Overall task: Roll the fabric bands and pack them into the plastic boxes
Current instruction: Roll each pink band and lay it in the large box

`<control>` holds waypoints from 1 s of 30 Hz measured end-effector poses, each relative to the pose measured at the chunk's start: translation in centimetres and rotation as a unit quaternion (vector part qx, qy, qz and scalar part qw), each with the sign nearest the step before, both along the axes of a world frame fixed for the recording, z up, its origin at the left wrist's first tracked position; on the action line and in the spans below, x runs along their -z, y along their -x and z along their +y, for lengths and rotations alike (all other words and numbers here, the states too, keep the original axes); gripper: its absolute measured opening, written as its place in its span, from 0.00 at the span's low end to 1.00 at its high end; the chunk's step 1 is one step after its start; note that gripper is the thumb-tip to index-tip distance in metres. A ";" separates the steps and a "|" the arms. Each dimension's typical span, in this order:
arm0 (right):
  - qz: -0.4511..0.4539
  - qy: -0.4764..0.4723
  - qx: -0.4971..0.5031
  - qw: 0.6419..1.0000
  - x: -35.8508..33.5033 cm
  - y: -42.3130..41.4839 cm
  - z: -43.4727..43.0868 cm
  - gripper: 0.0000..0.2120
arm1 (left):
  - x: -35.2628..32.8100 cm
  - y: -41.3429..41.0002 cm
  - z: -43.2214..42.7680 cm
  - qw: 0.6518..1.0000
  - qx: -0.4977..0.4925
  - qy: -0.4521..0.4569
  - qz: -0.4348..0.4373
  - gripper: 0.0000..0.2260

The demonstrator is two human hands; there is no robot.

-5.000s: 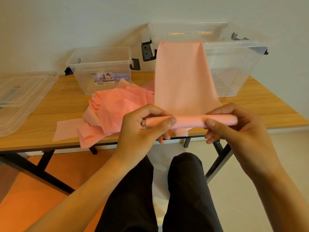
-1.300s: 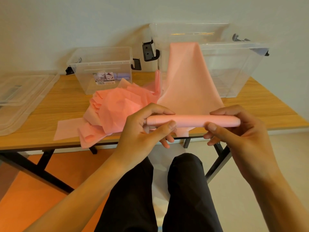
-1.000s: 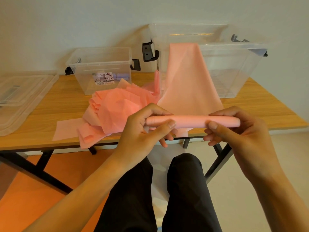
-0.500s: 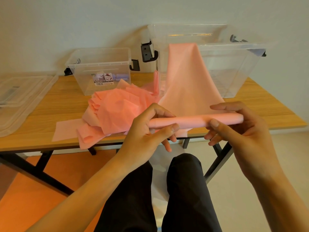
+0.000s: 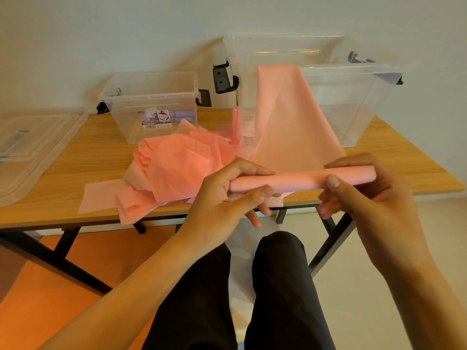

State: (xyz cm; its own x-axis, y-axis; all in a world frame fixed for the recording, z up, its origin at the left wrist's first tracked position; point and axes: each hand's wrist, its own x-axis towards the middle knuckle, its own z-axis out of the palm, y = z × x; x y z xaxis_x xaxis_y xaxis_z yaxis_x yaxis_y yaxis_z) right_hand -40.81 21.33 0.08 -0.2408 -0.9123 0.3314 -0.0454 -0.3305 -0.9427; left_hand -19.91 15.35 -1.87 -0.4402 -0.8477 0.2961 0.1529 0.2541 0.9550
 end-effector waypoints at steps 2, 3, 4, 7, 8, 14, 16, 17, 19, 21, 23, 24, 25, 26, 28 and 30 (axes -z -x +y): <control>-0.003 -0.001 -0.012 1.000 0.0 -0.1 0.0 0.19 | 0.0 0.0 0.0 1.000 0.002 -0.004 -0.005 0.10; -0.001 0.001 -0.013 1.000 0.0 -0.1 0.0 0.20 | 0.0 0.0 0.0 1.000 0.005 -0.007 -0.006 0.10; 0.002 0.005 -0.011 1.000 0.0 -0.1 0.0 0.20 | 0.0 0.0 0.0 1.000 0.007 -0.008 -0.008 0.10; 0.013 0.010 0.001 1.000 0.0 0.0 0.0 0.16 | 0.0 -0.1 0.1 1.000 0.008 0.002 -0.010 0.11; 0.015 0.008 0.006 1.000 0.0 0.0 -0.1 0.15 | 0.0 -0.1 0.1 1.000 0.007 0.006 -0.007 0.12; 0.004 0.009 0.003 1.000 0.1 0.1 -0.1 0.16 | -0.1 -0.1 0.0 1.000 0.003 0.003 -0.003 0.10; -0.010 0.012 -0.011 1.000 0.0 0.1 -0.1 0.17 | -0.2 -0.1 0.0 1.000 0.008 -0.005 0.002 0.10; -0.009 0.013 -0.014 1.000 0.0 0.1 -0.1 0.17 | -0.2 -0.1 -0.1 1.000 0.010 -0.004 0.003 0.09; 0.001 0.012 -0.013 1.000 0.0 0.2 -0.2 0.15 | -0.1 -0.1 -0.1 1.000 0.012 -0.002 0.000 0.10; 0.002 0.008 -0.009 1.000 0.0 0.2 -0.2 0.15 | 0.1 -0.1 -0.2 1.000 0.008 -0.002 0.000 0.11; 0.002 0.007 -0.007 1.000 0.0 0.2 -0.2 0.14 | 0.2 -0.2 -0.3 1.000 0.000 -0.001 0.002 0.12; 0.002 0.008 -0.008 1.000 0.0 0.2 -0.2 0.13 | 0.3 -0.2 -0.3 1.000 -0.001 -0.002 0.003 0.11; 0.003 0.008 -0.008 1.000 0.1 0.3 -0.2 0.13 | 0.3 -0.1 -0.3 1.000 -0.002 -0.003 0.002 0.11; 0.004 0.008 -0.009 1.000 0.1 0.3 -0.3 0.14 | 0.3 -0.1 -0.3 1.000 -0.004 -0.006 0.000 0.10; 0.002 0.009 -0.010 1.000 0.1 0.2 -0.3 0.15 | 0.2 -0.1 -0.3 1.000 -0.006 -0.010 -0.003 0.09; -0.003 0.008 -0.010 1.000 0.1 0.2 -0.3 0.18 | 0.1 -0.1 -0.3 1.000 -0.004 -0.008 -0.004 0.09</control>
